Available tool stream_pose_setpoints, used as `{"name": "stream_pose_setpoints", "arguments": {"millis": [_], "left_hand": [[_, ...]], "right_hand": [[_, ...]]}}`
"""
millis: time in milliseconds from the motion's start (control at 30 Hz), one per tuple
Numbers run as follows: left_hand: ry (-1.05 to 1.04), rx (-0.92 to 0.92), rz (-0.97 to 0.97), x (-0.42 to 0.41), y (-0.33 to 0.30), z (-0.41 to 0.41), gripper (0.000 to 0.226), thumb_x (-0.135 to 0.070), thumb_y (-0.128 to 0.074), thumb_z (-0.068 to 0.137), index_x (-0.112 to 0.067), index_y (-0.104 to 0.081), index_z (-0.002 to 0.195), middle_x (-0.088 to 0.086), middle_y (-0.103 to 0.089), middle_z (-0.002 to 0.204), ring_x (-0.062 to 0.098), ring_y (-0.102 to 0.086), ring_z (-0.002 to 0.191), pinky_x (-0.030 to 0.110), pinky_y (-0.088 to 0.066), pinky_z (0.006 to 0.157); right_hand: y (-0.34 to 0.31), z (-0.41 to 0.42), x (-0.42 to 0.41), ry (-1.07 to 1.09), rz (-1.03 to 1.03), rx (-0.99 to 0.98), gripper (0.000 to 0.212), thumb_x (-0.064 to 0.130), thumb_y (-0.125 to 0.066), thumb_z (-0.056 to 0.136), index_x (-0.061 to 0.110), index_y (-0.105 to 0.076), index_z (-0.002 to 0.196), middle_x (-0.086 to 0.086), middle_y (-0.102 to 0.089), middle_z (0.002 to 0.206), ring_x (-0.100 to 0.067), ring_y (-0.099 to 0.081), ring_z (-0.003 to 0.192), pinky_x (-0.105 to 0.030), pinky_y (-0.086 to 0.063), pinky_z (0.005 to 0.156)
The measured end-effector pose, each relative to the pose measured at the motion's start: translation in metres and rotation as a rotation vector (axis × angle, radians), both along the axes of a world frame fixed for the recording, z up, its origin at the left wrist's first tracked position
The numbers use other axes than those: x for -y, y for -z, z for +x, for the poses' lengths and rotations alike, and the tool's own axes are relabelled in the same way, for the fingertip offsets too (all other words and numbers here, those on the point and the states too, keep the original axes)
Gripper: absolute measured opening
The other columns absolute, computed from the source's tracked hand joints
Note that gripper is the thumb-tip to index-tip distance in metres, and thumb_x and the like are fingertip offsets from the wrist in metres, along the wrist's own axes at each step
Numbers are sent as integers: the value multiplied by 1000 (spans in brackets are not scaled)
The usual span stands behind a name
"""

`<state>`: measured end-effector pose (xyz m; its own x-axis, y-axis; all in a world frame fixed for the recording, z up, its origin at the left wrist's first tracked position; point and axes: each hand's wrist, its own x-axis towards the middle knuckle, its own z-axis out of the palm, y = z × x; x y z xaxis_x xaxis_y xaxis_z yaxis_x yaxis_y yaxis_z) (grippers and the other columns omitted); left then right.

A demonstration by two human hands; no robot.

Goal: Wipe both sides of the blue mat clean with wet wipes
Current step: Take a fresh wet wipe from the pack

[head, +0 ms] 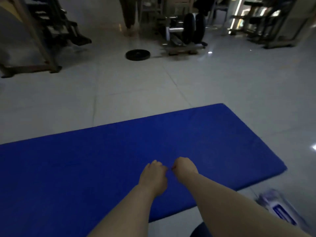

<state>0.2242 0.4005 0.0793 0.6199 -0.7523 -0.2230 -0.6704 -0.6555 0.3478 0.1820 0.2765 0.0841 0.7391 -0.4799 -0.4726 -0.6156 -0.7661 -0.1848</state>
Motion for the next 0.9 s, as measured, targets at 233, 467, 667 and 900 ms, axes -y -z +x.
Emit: {"name": "stream_pose_setpoints", "arguments": {"millis": [233, 467, 667, 900], "left_hand": [[182, -84, 5, 84, 38, -7, 36, -9, -37, 95, -9, -58, 124, 4, -51, 124, 21, -43, 114, 30, -36, 100], [492, -144, 29, 178, 71, -72, 41, -12, -36, 98, -13, -49, 137, 4, -43, 140, 26, -27, 140, 36, -29, 112], [732, -150, 30, 205, 99, -125, 40, -16, -38, 99, -17, -49, 137, 2, -42, 142, 25, -21, 144, 37, -25, 114], [795, -129, 5, 220, 110, -134, 43, -17, -37, 99, -19, -45, 141, 1, -38, 148, 23, -15, 147, 36, -19, 117]], "right_hand": [[5, -56, 121, 417, -35, -13, 22, 8, -43, 96, 6, -48, 75, -6, -49, 82, -23, -49, 77, -30, -40, 66], [23, -205, 161, 751, -62, -120, 10, 28, -49, 91, 19, -44, 90, -8, -57, 97, -28, -58, 104, -32, -44, 84], [49, -272, 131, 913, -109, -257, 31, 10, -40, 97, 4, -52, 125, -13, -54, 132, -25, -50, 122, -27, -37, 98], [56, -290, 129, 856, -51, -278, 43, 10, -45, 95, 11, -41, 138, -13, -45, 141, -27, -46, 126, -30, -38, 99]]}}
